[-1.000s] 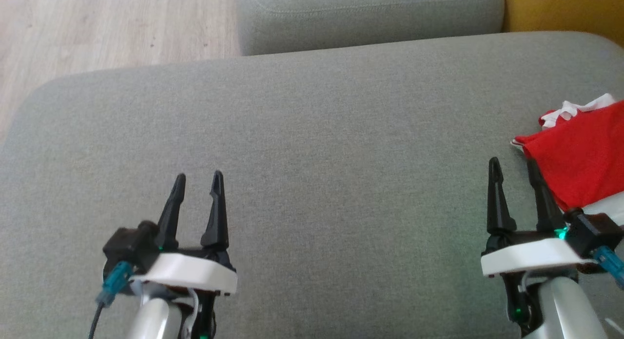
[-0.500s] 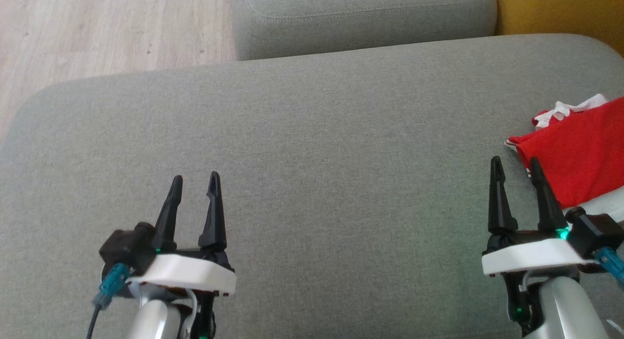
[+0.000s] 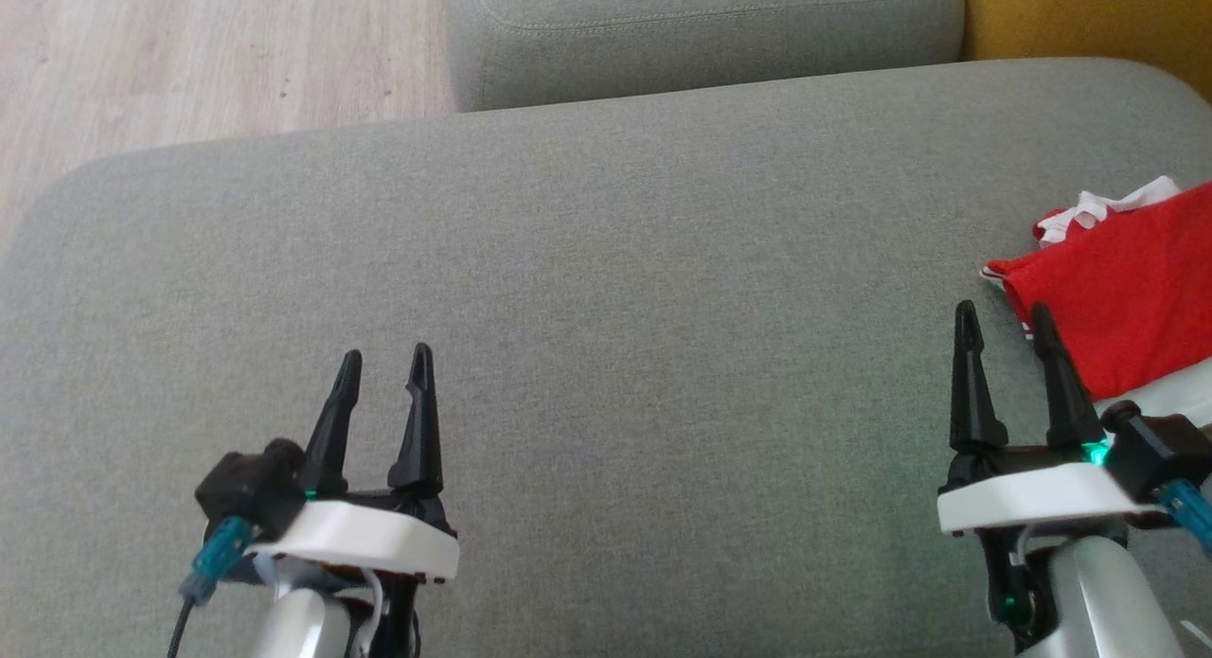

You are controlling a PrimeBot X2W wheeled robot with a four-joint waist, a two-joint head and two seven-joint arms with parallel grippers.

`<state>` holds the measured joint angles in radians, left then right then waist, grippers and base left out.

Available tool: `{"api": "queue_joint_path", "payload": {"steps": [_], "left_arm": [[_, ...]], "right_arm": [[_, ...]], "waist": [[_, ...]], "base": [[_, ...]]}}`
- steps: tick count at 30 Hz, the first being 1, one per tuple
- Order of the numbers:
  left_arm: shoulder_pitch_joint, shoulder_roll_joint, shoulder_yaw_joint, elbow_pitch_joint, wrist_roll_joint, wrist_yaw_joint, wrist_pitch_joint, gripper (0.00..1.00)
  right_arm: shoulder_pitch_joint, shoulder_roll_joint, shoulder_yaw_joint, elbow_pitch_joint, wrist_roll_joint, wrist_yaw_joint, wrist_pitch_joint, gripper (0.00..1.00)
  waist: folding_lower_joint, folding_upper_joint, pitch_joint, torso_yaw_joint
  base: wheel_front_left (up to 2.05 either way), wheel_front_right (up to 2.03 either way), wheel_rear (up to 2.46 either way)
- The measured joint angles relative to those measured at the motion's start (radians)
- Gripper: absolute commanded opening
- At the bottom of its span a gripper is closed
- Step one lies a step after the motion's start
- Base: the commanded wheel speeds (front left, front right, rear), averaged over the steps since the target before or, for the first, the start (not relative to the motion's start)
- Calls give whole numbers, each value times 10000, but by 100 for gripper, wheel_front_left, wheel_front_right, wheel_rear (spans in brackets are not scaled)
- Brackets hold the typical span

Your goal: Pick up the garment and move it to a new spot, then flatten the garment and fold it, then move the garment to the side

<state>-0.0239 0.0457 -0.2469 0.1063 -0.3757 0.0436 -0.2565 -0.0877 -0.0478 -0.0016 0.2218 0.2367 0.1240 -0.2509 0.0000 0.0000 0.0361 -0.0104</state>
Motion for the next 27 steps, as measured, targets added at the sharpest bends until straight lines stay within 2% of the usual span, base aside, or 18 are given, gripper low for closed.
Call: {"api": "queue_joint_path", "payload": {"steps": [12,13,19,27], "left_arm": [[-1,0,92,-40,-251,2,0,100],[0,-2,109,-35,-299,4,0,0],[381,-12,15,750,-314,4,13,0],[580,-6,58,844,-1129,-58,188,0]], "right_arm": [[0,0,8,10,10,0,0,100],[0,2,12,35,10,0,2,0],[349,31,10,819,19,-12,48,0],[560,33,-10,882,865,-12,236,0]], "waist": [[0,0,63,41],[0,0,62,42],[0,0,62,43],[0,0,36,46]], "base": [[0,0,0],[0,0,0],[0,0,0],[0,0,0]]}}
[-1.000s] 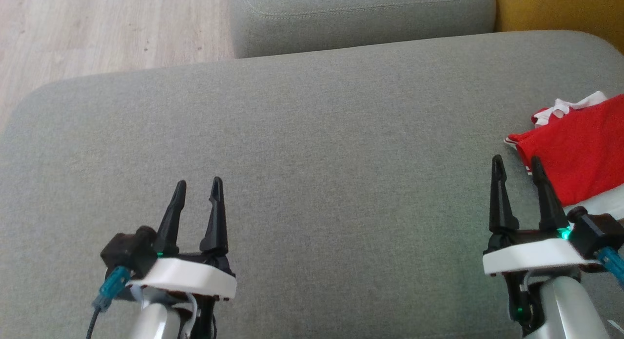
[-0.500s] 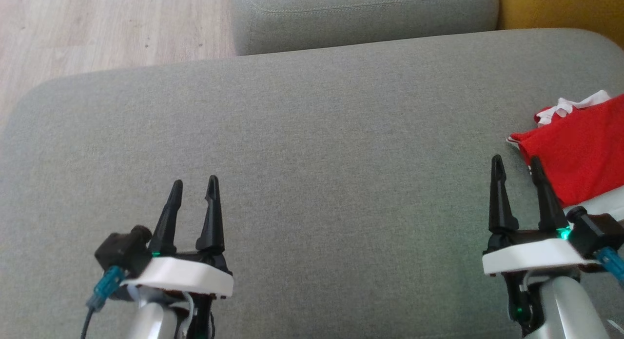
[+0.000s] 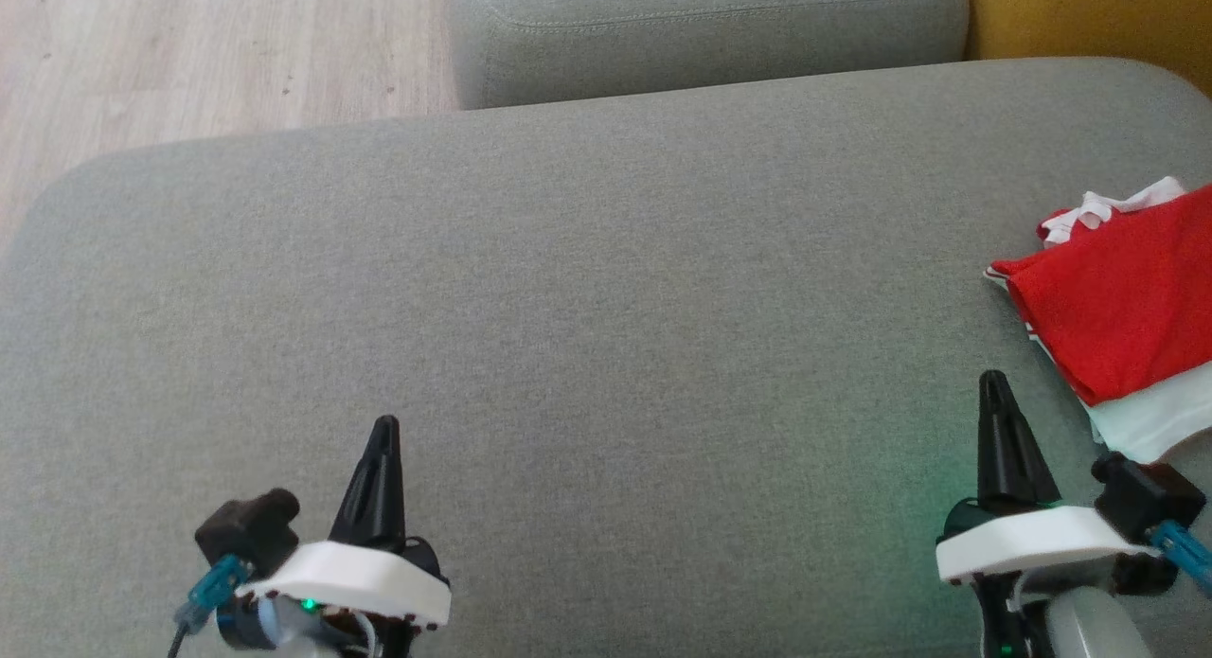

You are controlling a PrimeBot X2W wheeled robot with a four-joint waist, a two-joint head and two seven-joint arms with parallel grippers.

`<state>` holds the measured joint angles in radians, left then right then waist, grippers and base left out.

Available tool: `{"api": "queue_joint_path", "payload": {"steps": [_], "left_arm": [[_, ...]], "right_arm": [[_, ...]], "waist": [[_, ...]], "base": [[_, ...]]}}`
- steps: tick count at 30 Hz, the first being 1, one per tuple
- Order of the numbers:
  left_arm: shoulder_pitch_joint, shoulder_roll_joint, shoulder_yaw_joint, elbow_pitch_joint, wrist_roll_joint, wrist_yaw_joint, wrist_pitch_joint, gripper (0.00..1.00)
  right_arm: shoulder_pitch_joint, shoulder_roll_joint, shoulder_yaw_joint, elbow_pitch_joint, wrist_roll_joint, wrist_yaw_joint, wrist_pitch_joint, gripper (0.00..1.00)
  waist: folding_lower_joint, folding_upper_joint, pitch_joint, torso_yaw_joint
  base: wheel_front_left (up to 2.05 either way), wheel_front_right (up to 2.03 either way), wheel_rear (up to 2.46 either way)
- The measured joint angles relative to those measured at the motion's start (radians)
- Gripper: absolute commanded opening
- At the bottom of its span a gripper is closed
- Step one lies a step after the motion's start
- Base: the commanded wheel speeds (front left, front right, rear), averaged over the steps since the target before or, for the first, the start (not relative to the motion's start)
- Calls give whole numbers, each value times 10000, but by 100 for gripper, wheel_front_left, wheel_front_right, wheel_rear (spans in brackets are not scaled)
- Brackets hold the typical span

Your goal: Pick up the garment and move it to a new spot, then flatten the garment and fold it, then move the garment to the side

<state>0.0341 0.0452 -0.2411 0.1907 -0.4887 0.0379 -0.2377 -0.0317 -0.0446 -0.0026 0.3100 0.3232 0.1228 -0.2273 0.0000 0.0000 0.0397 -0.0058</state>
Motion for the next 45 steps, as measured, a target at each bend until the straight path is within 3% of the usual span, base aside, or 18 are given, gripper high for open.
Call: {"api": "queue_joint_path", "payload": {"steps": [45], "left_arm": [[-233,111,947,326,-4477,-640,1149,0]], "right_arm": [[-10,-2,-420,-88,4947,0,1237,0]], "waist": [[0,0,-142,22]], "base": [[0,0,0]]}}
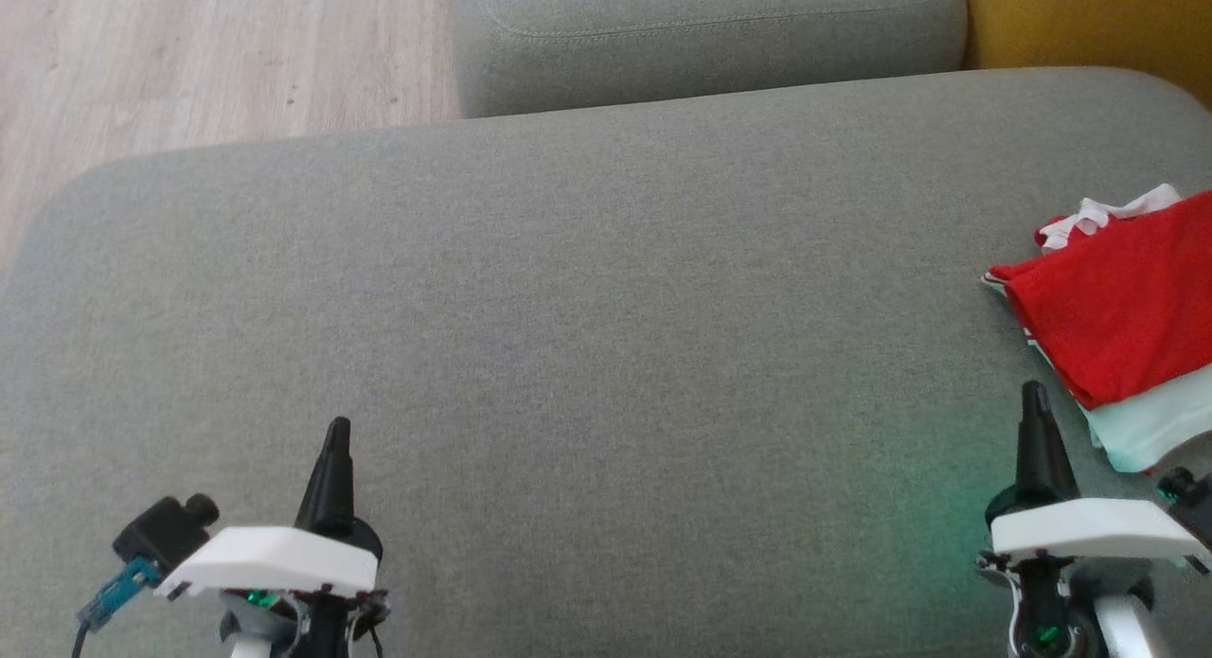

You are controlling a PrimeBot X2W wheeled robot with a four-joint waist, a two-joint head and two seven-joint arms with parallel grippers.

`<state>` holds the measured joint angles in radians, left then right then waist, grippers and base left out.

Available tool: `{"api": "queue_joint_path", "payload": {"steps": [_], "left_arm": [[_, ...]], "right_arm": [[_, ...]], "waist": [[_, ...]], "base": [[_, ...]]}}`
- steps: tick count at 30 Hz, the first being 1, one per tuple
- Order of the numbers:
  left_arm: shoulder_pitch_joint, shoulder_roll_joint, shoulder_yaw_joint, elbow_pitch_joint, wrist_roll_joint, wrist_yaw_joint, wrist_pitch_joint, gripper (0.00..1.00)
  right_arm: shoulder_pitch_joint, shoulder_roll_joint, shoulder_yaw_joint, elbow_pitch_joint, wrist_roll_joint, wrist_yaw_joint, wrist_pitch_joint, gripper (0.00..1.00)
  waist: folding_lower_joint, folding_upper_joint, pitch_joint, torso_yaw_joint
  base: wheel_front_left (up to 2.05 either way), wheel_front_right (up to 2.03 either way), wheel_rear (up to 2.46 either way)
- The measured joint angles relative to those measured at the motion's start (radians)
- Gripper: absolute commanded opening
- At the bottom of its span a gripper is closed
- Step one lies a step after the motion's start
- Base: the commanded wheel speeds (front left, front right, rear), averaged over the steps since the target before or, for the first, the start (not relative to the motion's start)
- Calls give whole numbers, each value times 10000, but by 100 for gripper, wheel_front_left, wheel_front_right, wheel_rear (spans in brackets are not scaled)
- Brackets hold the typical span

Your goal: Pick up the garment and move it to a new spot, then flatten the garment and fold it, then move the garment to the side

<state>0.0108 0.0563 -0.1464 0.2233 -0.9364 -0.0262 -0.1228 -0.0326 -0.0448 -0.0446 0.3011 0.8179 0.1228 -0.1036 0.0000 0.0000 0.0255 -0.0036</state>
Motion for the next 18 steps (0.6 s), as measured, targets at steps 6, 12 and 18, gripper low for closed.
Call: {"api": "queue_joint_path", "payload": {"steps": [6,12,18], "left_arm": [[-93,2,119,46,-575,-25,159,0],[-165,8,305,71,-1057,-109,290,0],[-166,12,405,94,-1730,-196,497,0]], "right_arm": [[-28,0,-63,-13,654,0,176,0],[-29,0,-125,-17,1191,0,314,0],[-30,0,-236,-23,1960,0,516,0]], "waist": [[0,0,-19,3],[0,0,-34,6],[0,0,-55,9]], "base": [[0,0,0],[0,0,0],[0,0,0]]}}
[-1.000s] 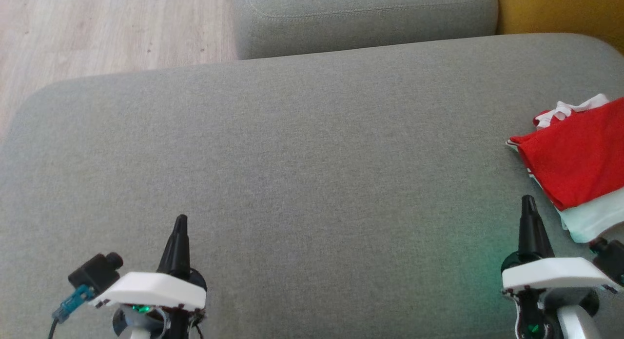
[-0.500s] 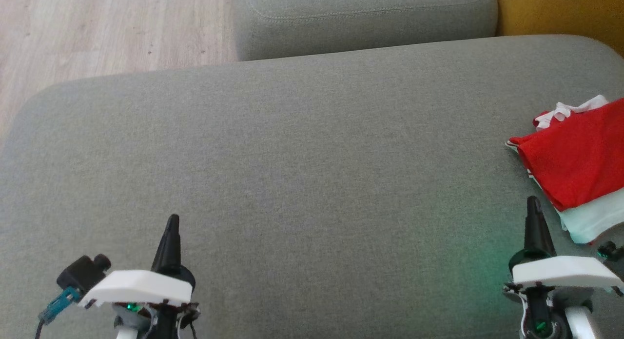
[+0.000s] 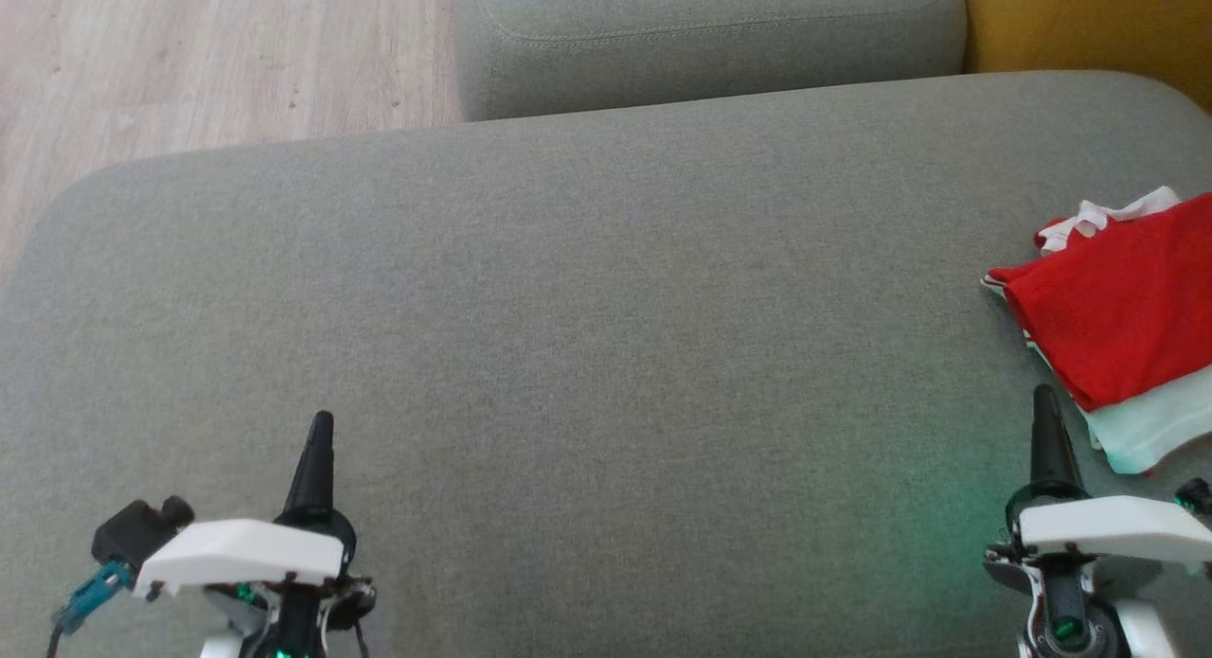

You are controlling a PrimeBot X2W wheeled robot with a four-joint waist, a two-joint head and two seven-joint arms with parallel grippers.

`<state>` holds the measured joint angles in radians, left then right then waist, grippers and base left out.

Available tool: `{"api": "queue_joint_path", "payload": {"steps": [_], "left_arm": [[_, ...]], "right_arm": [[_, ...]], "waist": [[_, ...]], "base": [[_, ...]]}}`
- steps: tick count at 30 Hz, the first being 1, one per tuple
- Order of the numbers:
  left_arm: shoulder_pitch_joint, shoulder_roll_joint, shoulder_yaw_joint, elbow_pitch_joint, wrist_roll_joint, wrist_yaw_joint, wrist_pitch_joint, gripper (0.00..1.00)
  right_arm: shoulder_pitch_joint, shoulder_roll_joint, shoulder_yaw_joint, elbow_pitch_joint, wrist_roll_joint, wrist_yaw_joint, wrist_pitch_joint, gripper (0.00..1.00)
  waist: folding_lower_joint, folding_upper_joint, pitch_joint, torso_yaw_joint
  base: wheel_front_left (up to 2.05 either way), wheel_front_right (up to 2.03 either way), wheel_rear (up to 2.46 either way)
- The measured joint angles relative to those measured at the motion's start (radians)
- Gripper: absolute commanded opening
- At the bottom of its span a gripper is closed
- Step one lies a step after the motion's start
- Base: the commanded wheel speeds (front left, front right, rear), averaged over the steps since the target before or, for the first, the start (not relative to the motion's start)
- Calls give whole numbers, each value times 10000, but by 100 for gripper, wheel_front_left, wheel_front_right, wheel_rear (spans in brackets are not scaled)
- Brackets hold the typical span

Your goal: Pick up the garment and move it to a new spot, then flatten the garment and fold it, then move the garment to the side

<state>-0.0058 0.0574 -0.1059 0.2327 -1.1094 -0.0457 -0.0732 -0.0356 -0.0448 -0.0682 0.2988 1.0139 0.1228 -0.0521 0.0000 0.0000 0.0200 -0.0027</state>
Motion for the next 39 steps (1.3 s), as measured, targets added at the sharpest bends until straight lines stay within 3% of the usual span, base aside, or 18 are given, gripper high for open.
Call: {"api": "queue_joint_path", "payload": {"steps": [39], "left_arm": [[-273,6,1122,286,-3795,-602,1147,0]], "right_arm": [[-166,0,-416,-115,4326,0,1141,0]], "waist": [[0,0,-125,19]], "base": [[0,0,0]]}}
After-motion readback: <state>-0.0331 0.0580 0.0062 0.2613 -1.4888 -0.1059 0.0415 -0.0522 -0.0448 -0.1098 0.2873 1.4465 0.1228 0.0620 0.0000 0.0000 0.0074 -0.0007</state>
